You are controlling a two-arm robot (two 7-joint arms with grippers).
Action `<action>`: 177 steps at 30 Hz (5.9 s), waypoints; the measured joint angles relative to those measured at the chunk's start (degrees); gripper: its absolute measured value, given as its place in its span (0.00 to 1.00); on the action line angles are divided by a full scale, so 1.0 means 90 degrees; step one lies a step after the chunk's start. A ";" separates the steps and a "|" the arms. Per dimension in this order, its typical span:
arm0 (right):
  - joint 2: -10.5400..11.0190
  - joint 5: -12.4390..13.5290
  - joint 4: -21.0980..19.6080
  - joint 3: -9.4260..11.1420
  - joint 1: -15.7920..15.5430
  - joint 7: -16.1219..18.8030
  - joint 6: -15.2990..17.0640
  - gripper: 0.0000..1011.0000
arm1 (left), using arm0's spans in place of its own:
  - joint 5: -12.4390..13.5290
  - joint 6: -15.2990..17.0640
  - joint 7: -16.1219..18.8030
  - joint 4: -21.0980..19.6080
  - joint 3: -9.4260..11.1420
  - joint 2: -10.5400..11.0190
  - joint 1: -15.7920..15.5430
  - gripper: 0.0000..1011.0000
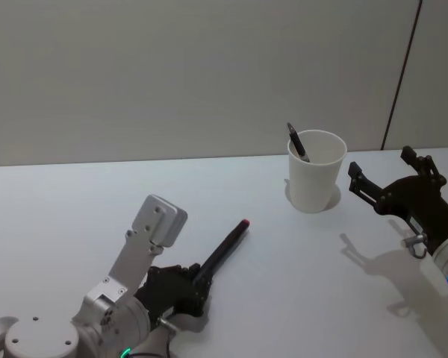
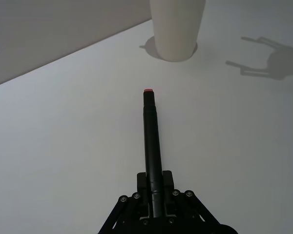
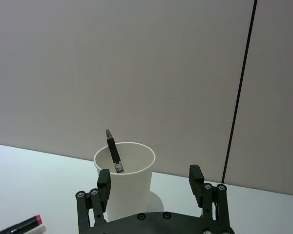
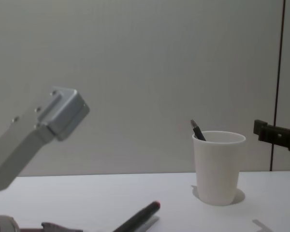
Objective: Place the pen into the pen holder.
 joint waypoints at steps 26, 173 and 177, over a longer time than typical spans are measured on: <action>0.0000 0.0000 0.0000 0.0000 0.0000 0.0000 0.0000 0.99 | -0.0330 -0.2334 -0.0282 0.0155 -0.0256 -0.0175 -0.0053 0.18; 0.0443 0.5186 -0.0914 0.0491 -0.0532 0.1068 0.1398 0.99 | 0.1129 -0.3185 -0.2823 0.1031 0.0120 -0.1084 -0.1204 0.18; 0.0372 0.5320 -0.0899 0.0440 -0.0464 0.1013 0.1467 0.99 | 0.1129 -0.3185 -0.2822 0.1031 0.0120 -0.1084 -0.1204 0.18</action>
